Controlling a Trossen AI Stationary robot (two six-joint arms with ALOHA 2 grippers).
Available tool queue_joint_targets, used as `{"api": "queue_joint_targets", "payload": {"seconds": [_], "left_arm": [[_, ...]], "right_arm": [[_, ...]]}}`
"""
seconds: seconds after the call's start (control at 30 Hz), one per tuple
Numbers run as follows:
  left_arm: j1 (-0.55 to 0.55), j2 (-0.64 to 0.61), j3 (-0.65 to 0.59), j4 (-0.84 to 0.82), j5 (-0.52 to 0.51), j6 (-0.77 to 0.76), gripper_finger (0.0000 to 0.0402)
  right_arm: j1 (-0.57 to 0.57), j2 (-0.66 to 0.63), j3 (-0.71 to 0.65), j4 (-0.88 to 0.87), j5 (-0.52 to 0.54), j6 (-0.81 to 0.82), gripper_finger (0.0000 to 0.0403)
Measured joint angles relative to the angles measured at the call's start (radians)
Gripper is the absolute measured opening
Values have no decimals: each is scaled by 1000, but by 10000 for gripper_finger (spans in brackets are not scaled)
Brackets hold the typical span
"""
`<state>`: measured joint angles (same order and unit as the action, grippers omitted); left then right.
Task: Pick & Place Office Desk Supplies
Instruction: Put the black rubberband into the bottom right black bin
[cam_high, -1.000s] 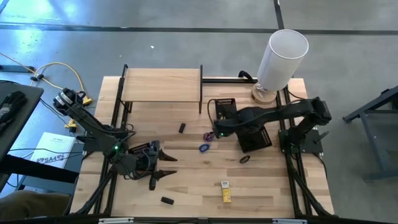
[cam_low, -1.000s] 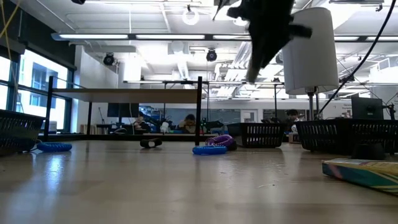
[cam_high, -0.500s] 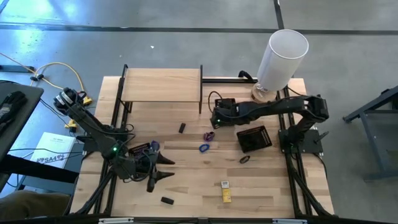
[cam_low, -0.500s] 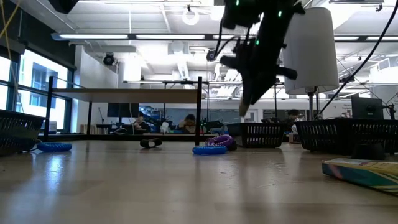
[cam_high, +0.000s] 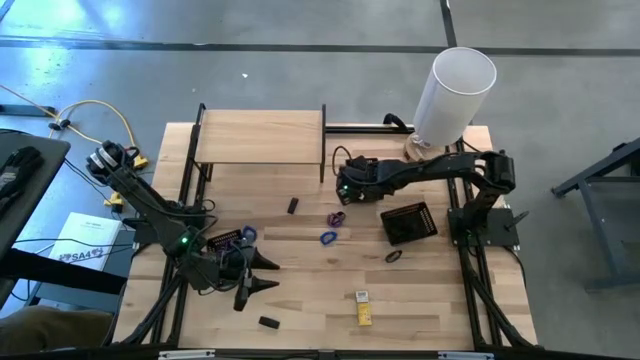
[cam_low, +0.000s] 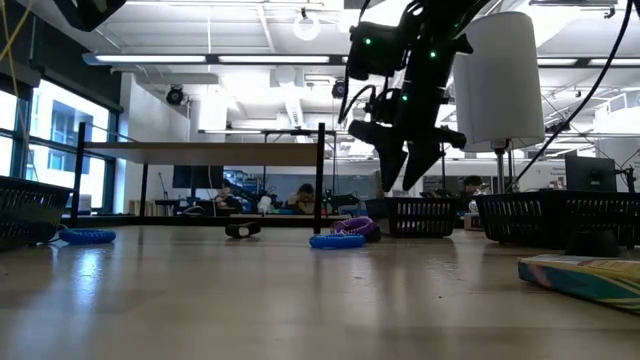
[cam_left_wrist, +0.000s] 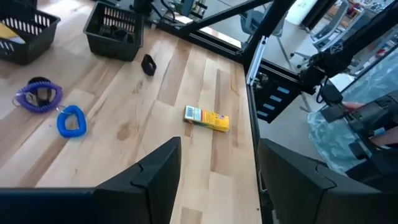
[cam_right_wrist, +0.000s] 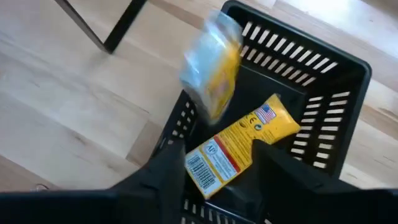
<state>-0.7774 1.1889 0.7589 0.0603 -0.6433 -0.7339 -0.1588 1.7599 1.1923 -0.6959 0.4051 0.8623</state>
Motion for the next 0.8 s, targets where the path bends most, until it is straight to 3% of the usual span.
{"api": "queue_joint_targets", "payload": {"seconds": [0.2, 0.47, 0.53, 0.7, 0.8], "left_arm": [[-7, 0, 0, -1, 1, -8, 207], [3, 0, 0, 1, -7, -7, 207], [5, 1, 0, 3, -9, -16, 207], [21, 1, 0, 0, -9, -49, 207], [46, 1, 0, 0, -9, -49, 207]], "right_arm": [[-1, -25, 0, 13, 4, 4, 247], [1, -144, 21, 0, -36, -2, 252], [0, -194, 21, 29, -162, 2, 249], [22, -322, 22, 191, -641, -7, 247], [82, -381, 22, 248, -805, 64, 247]]}}
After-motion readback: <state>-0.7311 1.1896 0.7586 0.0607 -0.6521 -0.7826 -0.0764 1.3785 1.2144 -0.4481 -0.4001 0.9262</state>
